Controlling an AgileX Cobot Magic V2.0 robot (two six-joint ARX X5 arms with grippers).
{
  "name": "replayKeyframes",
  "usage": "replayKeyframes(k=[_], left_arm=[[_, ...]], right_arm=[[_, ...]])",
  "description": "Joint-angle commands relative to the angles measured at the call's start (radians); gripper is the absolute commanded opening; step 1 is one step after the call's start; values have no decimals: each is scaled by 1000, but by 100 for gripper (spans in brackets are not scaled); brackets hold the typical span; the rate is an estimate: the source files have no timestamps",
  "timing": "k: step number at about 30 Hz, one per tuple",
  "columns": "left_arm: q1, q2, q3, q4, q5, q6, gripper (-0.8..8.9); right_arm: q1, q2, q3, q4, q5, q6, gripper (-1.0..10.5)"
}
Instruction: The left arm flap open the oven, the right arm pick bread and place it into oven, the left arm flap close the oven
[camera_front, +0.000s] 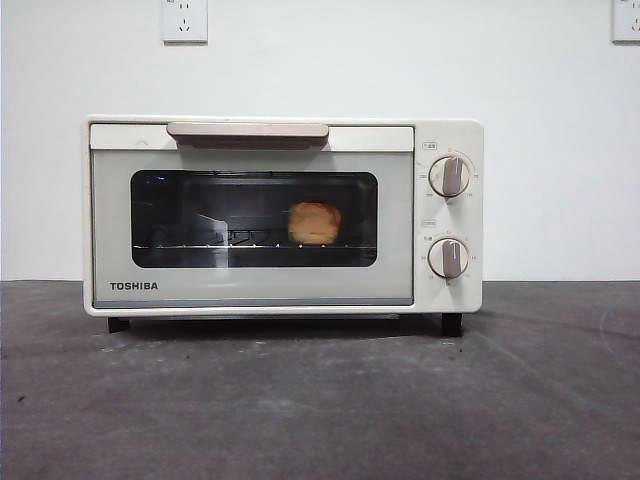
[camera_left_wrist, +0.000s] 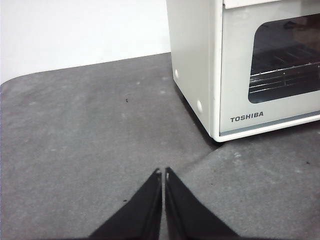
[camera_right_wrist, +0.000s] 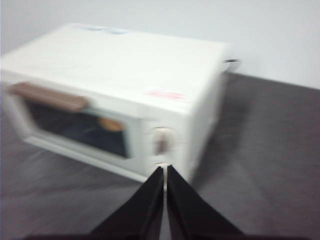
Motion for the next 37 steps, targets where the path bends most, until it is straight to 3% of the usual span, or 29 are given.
replayKeyframes(k=[1,7,14,25,37], left_arm=[[1,-2,-20,-4,-3,-3,20],[1,-2,-20,-4,-3,-3,19],[1,-2,-20,-4,-3,-4,20],[1,-2,-20,-4,-3,-4,20],[1,-2,-20,-4,-3,-4,20]], right_arm=[[-115,-75,-79,83,-40,-61,6],[-265,-260,-304,291,-45,-63,6],[-321,-431,-525,442,-37,-63,6],[-354,-580,-722,450,-33,-55,5],[-357,-602,-758,377,-4,-47,6]])
